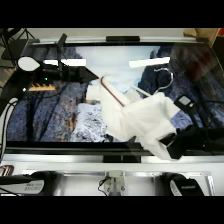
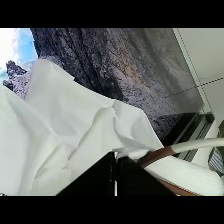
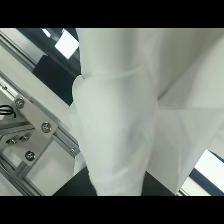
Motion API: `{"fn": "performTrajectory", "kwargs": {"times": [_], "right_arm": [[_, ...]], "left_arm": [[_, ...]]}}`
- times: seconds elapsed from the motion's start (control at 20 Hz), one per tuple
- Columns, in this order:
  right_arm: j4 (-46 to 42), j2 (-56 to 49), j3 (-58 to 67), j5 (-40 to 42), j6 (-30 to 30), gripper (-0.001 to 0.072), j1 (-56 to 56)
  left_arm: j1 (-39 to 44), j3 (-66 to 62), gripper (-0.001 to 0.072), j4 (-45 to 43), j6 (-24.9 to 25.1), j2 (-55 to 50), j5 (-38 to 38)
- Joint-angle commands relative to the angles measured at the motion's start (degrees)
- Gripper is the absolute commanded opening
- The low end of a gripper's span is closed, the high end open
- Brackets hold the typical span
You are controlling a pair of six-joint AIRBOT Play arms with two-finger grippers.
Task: Fold the shirts.
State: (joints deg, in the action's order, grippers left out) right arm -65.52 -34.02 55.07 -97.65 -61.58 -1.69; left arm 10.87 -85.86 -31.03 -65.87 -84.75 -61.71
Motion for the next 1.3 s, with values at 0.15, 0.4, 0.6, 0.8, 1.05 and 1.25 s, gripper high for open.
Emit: {"fn": "performTrajectory", "kwargs": {"times": [0.15, 0.4, 0.6, 0.8, 1.05, 1.25], "right_arm": [[-2.4, 0.0, 0.0, -0.1, 1.0, 0.0052, 0.0], [-2.7, -0.3, 0.0, 0.2, 1.5, 0.0052, 0.0], [-2.7, -3.1, 0.0, 2.7, 1.5, 0.0052, 0.0], [-2.7, -7.0, 0.0, 6.7, 1.4, 0.0052, 0.0], [-1.0, -8.3, 1.1, 14.4, -2.1, 0.0051, 0.0], [-3.3, -8.3, 9.4, 16.3, -6.9, 0.0050, 0.1]], "left_arm": [[0.1, -3.6, 0.0055, 4.3, 0.9, -0.1, 7.7], [1.8, -6.1, 0.0054, 4.4, 0.8, -0.1, 8.0], [6.0, -6.6, 0.0055, 6.7, 5.4, 0.8, 7.6], [11.0, -12.9, 0.0054, 7.1, 9.7, 1.9, 7.7], [17.8, -21.4, 0.0054, 7.1, 9.7, 2.1, 7.1], [25.0, -21.6, 0.0054, 7.0, 9.7, 2.6, 7.1]]}}
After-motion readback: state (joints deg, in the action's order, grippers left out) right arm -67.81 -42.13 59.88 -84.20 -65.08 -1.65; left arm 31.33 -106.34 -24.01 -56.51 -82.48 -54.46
